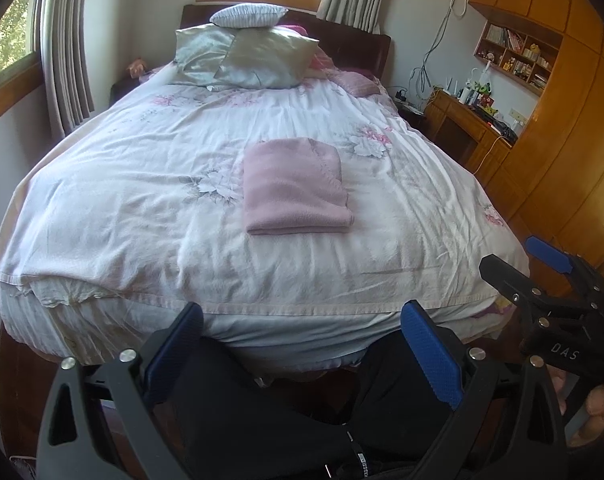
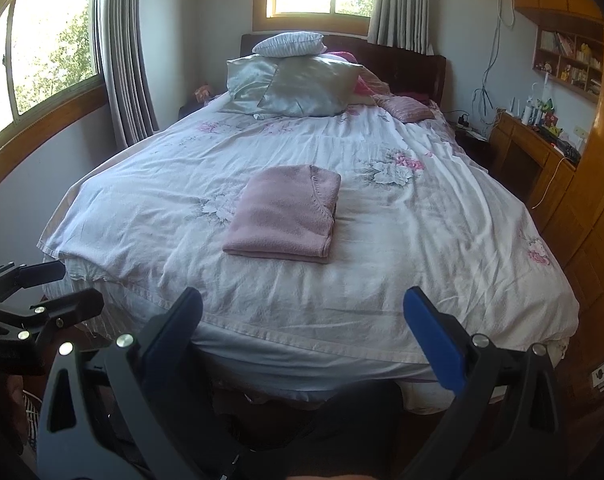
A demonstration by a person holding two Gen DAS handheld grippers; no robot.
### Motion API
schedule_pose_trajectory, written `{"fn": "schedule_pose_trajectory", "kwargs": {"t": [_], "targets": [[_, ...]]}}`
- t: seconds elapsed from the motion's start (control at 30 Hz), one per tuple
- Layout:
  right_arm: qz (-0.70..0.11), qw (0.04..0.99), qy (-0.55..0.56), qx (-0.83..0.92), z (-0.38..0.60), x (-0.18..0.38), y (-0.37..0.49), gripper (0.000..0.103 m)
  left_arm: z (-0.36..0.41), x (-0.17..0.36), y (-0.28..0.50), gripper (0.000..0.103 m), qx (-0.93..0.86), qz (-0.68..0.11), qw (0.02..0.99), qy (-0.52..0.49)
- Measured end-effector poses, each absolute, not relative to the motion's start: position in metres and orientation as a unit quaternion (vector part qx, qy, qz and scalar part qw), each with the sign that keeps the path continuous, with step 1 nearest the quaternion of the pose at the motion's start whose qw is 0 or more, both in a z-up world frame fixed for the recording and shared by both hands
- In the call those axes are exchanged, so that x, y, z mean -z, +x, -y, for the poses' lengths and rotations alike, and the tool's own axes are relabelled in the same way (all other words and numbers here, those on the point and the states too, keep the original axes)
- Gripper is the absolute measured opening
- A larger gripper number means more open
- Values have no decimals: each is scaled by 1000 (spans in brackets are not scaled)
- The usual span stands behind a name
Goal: Fold small clothes
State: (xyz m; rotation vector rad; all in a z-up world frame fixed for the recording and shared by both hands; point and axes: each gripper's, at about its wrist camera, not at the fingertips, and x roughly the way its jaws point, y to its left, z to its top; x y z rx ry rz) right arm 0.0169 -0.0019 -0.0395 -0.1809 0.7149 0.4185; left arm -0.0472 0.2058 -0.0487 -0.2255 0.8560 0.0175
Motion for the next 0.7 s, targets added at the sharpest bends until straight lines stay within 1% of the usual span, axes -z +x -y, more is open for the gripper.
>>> {"fn": "schedule_pose_trajectory", "kwargs": {"t": [0.7], "targets": [[-351,912,-81,-197,1,53,27,100,-202,63,-41,99,-14,-417,902,-112]]}}
